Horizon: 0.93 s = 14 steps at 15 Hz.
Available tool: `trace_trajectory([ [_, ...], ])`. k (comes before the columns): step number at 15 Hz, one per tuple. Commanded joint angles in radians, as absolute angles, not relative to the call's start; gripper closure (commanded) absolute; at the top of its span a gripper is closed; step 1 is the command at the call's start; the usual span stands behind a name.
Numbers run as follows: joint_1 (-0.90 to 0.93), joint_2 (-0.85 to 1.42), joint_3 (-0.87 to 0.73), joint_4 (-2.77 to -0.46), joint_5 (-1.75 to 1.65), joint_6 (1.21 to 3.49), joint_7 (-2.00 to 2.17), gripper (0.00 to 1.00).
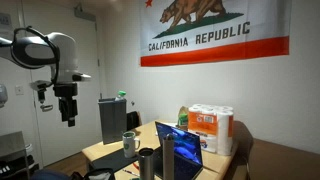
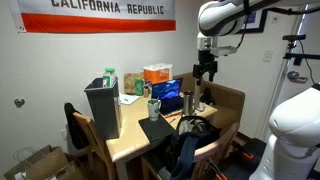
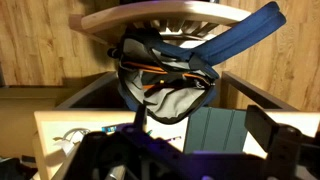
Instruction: Put the spoon in the cup, the cup in the bag and close the laptop
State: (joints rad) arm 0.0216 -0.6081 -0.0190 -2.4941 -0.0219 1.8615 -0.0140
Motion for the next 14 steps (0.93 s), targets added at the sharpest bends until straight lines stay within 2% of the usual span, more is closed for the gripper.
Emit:
trace_trajectory([
  [1,0.015,-0.608,-0.013,-2.492,-0.018,1.859,-0.017,0.00],
  [11,0.015,-0.608,-0.013,-2.492,-0.018,1.859,-0.017,0.00],
  [14,0.013,-0.529,-0.010,-2.462,-0.003,1.905,0.010,0.00],
])
